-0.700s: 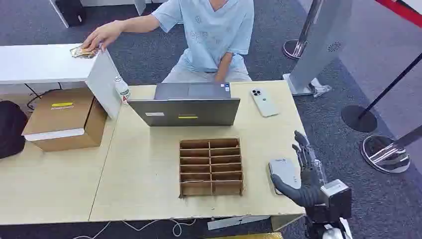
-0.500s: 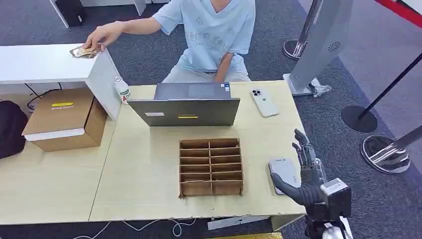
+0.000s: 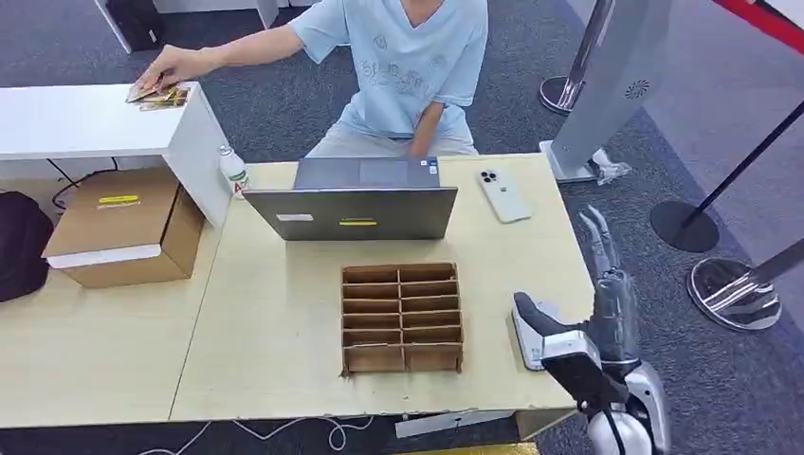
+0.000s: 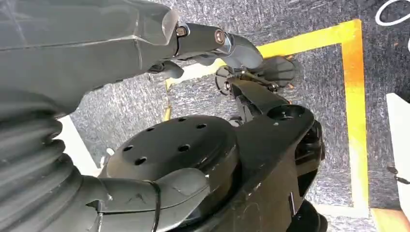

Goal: Pass the card to the sensor for recognition and then transmit it.

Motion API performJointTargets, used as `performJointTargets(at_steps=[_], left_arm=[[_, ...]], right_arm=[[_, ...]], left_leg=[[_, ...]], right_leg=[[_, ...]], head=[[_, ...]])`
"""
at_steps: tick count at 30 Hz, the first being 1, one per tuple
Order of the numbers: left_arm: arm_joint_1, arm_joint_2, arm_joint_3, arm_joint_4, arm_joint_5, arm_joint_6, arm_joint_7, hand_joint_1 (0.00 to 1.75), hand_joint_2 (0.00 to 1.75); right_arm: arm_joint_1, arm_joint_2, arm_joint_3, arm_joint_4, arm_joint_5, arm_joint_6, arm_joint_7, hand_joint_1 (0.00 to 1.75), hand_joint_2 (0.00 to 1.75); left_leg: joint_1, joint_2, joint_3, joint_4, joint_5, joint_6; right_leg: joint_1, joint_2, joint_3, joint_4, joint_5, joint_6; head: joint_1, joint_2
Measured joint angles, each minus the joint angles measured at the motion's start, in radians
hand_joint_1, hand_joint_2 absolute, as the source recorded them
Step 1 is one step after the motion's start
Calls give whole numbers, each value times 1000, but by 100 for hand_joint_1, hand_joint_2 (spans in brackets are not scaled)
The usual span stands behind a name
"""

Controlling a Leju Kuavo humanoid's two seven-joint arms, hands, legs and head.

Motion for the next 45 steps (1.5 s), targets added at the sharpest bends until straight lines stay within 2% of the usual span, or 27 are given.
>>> performJointTargets(at_steps=[4,7,9,11,13,18,24,30,35,45], left_arm=[[0,0,-2,0,-8,2,-5,0,175],[0,0,-20,0,-36,1,-24,0,175],[0,0,-46,0,-111,21,-68,0,175],[0,2,-110,0,-212,56,-121,0,175],[-1,2,-170,0,-271,82,-145,0,175],[-5,4,-270,0,-323,95,-180,0,175],[-7,14,-325,0,-350,90,-209,0,175],[-6,20,-351,0,-363,84,-217,0,175],[-6,21,-365,0,-365,83,-222,0,175],[-6,24,-367,0,-367,82,-227,0,175]], right_arm=[[-13,0,22,-2,54,-33,3,0,175],[-58,-3,49,5,281,-161,40,0,175],[-112,-4,80,22,419,-240,86,0,175],[-176,-7,107,50,488,-269,125,0,175],[-247,-13,129,89,521,-281,158,0,175],[-429,-31,154,219,593,-282,224,0,175],[-649,-39,178,425,644,-232,275,0,175],[-775,-39,189,582,659,-213,291,0,175],[-914,-33,207,783,689,-191,309,0,175],[-1084,38,249,1074,739,-147,347,0,175]], left_leg=[[0,0,-1,0,0,0],[0,1,0,0,0,0],[0,2,0,0,0,0],[0,2,0,0,1,0],[0,2,0,0,2,-1],[0,2,0,0,3,-1],[0,2,0,0,4,-1],[0,1,-1,0,4,-1],[0,1,-2,0,4,-1],[0,0,-2,0,5,-1]], right_leg=[[0,0,0,0,0,0],[0,1,0,0,0,0],[0,2,0,0,1,0],[0,2,0,0,1,-1],[0,2,0,0,2,-1],[0,2,0,0,4,0],[0,2,0,1,4,0],[0,1,-1,1,4,0],[0,1,-1,1,4,0],[0,1,-2,1,4,0]], head=[[0,0],[0,0],[0,0],[0,0],[0,0],[0,0],[0,0],[0,0],[0,0],[0,0]])
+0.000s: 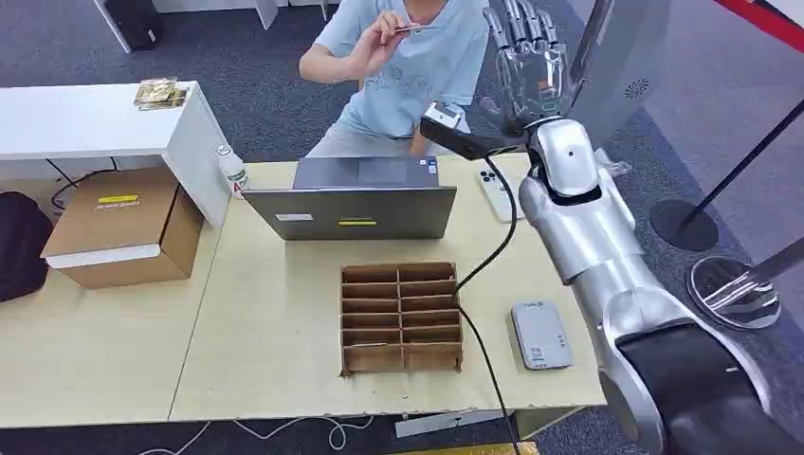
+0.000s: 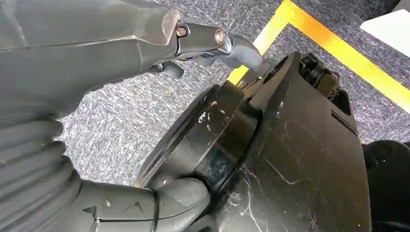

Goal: Pass the card to the sensor for recognition and then transmit it.

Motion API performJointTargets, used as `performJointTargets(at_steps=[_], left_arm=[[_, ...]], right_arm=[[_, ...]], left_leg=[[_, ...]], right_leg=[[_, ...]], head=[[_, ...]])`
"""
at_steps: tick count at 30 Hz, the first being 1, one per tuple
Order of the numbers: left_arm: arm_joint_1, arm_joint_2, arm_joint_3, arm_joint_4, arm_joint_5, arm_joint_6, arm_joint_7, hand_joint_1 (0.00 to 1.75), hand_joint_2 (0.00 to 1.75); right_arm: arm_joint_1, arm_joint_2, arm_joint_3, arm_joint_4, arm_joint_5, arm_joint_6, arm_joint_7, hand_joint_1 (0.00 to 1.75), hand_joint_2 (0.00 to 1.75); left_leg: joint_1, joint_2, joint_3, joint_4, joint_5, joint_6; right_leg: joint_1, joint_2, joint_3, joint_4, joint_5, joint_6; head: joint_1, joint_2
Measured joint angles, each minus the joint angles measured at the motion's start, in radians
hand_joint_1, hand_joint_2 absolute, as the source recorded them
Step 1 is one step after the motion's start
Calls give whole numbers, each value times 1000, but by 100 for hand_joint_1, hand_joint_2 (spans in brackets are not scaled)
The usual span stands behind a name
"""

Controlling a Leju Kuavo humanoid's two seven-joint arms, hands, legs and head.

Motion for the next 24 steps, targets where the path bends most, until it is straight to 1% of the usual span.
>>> performJointTargets(at_steps=[10,23,24], left_arm=[[0,0,0,0,0,0,0,0,175],[0,0,0,0,0,-2,0,0,175],[0,0,0,0,0,-2,0,0,175]], right_arm=[[-73,60,18,144,10,9,15,0,175],[-105,86,22,208,20,3,15,0,175],[-108,87,22,213,20,-1,15,24,175]], left_leg=[[0,0,0,0,0,0],[0,0,0,0,0,0],[0,0,0,0,0,0]], right_leg=[[0,0,0,0,0,0],[0,0,0,0,0,0],[0,0,0,0,0,0]], head=[[0,0],[0,0],[0,0]])
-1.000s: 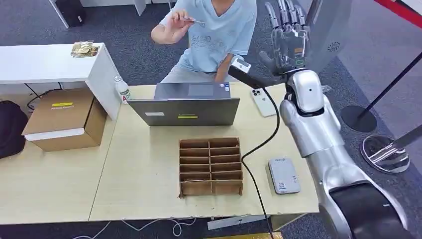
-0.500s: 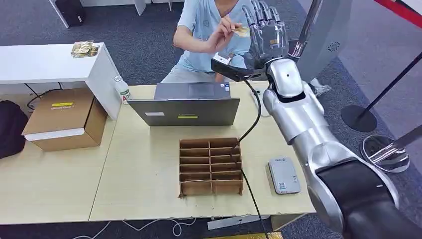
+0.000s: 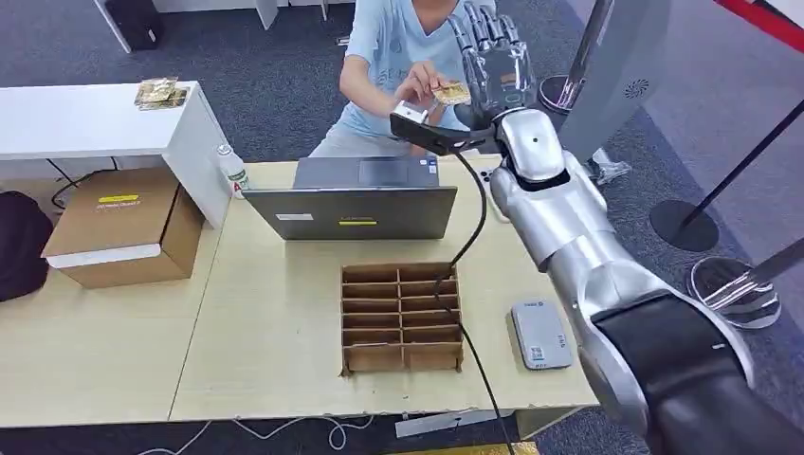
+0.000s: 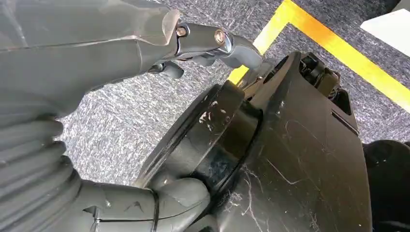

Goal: Pass the card to the sensor for recognition and then transmit it.

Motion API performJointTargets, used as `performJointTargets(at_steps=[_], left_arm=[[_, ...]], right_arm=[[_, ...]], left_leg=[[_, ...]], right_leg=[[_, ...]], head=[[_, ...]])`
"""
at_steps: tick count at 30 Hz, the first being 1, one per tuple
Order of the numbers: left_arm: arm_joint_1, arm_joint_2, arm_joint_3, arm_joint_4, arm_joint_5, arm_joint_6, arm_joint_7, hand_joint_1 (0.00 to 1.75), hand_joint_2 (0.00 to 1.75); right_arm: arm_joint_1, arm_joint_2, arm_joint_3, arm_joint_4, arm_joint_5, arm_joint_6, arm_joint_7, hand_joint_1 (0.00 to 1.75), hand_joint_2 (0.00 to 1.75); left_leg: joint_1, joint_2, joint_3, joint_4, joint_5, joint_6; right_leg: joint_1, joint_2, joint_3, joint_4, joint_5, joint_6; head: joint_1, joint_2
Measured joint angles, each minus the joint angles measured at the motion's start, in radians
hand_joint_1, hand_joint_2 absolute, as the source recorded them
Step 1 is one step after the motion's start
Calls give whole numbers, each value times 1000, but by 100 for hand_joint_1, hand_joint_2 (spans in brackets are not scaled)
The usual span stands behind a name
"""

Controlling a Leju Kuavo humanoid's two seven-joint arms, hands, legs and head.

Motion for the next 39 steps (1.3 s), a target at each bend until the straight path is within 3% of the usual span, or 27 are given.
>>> performJointTargets(at_steps=[1,2,3,11,25,34,39], left_arm=[[0,0,0,0,0,0,0,0,175],[0,0,0,0,0,0,0,0,175],[0,0,0,0,0,0,0,0,175],[0,0,0,0,0,3,-2,0,175],[0,0,0,0,-7,6,-8,0,175],[0,0,0,0,-7,8,-8,0,175],[0,0,0,0,1,7,-4,0,175]], right_arm=[[-2,0,0,5,0,-3,0,93,175],[-3,0,0,9,0,-6,0,145,175],[-4,1,0,13,0,-9,0,154,175],[-12,3,0,44,-1,-29,-4,175,175],[-25,3,0,62,-4,-49,-22,175,175],[-18,3,-14,55,-81,-116,-90,175,175],[14,4,-58,-21,-218,-153,-177,175,175]], left_leg=[[0,0,0,0,0,0],[0,0,0,0,0,0],[0,0,0,0,0,0],[0,0,0,0,0,0],[0,0,0,0,0,0],[0,0,0,0,0,0],[0,0,0,0,0,0]], right_leg=[[0,0,0,0,0,0],[0,0,0,0,0,0],[0,0,0,0,0,0],[0,0,0,0,0,0],[0,0,0,0,0,0],[0,0,0,0,0,0],[0,0,0,0,0,0]], head=[[0,0],[0,0],[0,0],[0,0],[0,0],[0,0],[0,0]])
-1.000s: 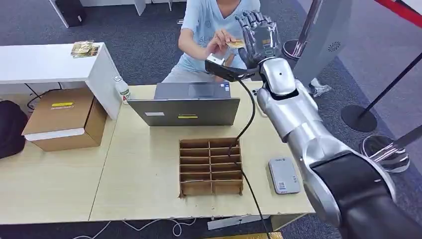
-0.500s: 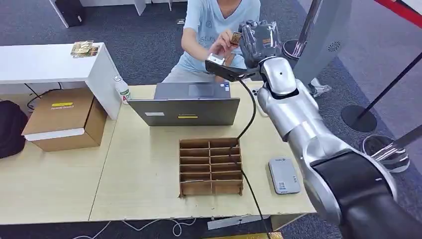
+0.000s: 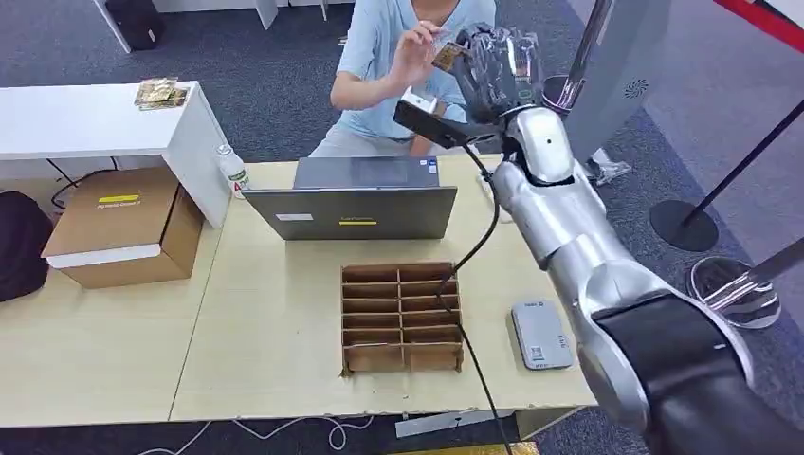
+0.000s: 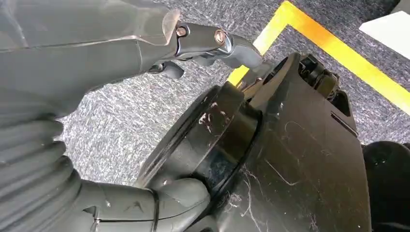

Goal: Pass the card to the sensor for recognition and then transmit it.

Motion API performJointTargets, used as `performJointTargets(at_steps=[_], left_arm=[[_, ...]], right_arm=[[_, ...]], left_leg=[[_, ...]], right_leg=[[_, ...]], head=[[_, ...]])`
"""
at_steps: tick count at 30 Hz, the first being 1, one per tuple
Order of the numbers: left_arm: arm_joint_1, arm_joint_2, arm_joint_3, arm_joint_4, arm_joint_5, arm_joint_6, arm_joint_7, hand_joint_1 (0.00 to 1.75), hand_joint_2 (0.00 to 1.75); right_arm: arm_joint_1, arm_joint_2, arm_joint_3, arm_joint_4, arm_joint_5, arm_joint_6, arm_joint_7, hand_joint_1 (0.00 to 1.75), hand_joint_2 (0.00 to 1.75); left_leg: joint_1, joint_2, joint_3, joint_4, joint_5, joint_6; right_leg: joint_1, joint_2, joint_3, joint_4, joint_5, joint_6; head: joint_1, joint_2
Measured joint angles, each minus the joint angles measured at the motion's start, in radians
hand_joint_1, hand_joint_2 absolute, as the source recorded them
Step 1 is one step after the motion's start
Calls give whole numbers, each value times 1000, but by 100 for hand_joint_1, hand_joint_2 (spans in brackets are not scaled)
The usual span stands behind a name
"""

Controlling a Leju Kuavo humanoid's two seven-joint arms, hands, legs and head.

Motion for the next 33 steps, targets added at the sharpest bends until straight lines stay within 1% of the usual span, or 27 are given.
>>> performJointTargets(at_steps=[3,6,8,11,13,17,21,26,28,30,32,33], left_arm=[[0,0,0,0,5,4,1,0,175],[1,0,0,0,9,10,-1,0,175],[4,0,0,0,10,16,-6,0,175],[6,0,0,0,9,16,-7,0,175],[7,0,0,0,8,16,-7,0,175],[9,0,2,0,11,18,-7,0,175],[10,2,4,0,20,18,-3,0,175],[13,3,13,0,26,24,4,0,175],[13,4,19,0,27,27,5,0,175],[13,5,25,0,28,32,7,0,175],[13,5,28,0,29,35,8,0,175],[14,5,28,0,29,37,8,0,175]], right_arm=[[47,0,-26,-97,-120,6,-53,175,175],[107,-16,-47,-217,-260,50,-92,175,175],[154,-40,-51,-303,-331,81,-97,175,175],[212,-91,-65,-410,-356,112,-87,175,175],[243,-128,-73,-464,-388,157,-80,175,175],[303,-196,-100,-539,-481,279,-87,175,175],[341,-273,-134,-595,-635,459,-93,175,175],[345,-405,-180,-621,-892,715,-82,175,175],[342,-454,-187,-620,-975,781,-73,175,175],[330,-509,-188,-615,-1080,861,-45,175,175],[318,-564,-183,-610,-1181,917,-20,175,175],[312,-591,-180,-607,-1218,933,-13,175,175]], left_leg=[[0,0,0,0,0,0],[0,0,0,0,0,0],[0,-1,0,0,0,0],[0,-1,-1,1,0,0],[0,-1,-1,1,0,0],[-1,-1,-1,1,0,0],[-1,-2,-1,1,0,1],[-1,-4,-2,1,0,1],[-1,-4,-2,1,0,1],[-2,-4,-2,1,0,1],[-2,-5,-3,1,0,1],[-1,-6,-3,2,0,1]], right_leg=[[0,0,0,0,0,0],[0,0,-1,0,0,0],[0,-1,-1,0,0,0],[-1,-1,-1,0,0,0],[-1,-1,-1,0,0,0],[-1,-1,-1,-1,0,0],[-1,-1,-1,-1,0,0],[-1,-3,-1,-1,0,0],[-1,-3,-1,-1,0,0],[-2,-3,-1,-1,0,0],[-2,-4,-1,-1,0,1],[-2,-5,-1,-1,0,1]], head=[[0,0],[0,0],[0,0],[0,0],[0,0],[0,0],[0,0],[0,0],[0,0],[0,0],[0,0],[1,0]])
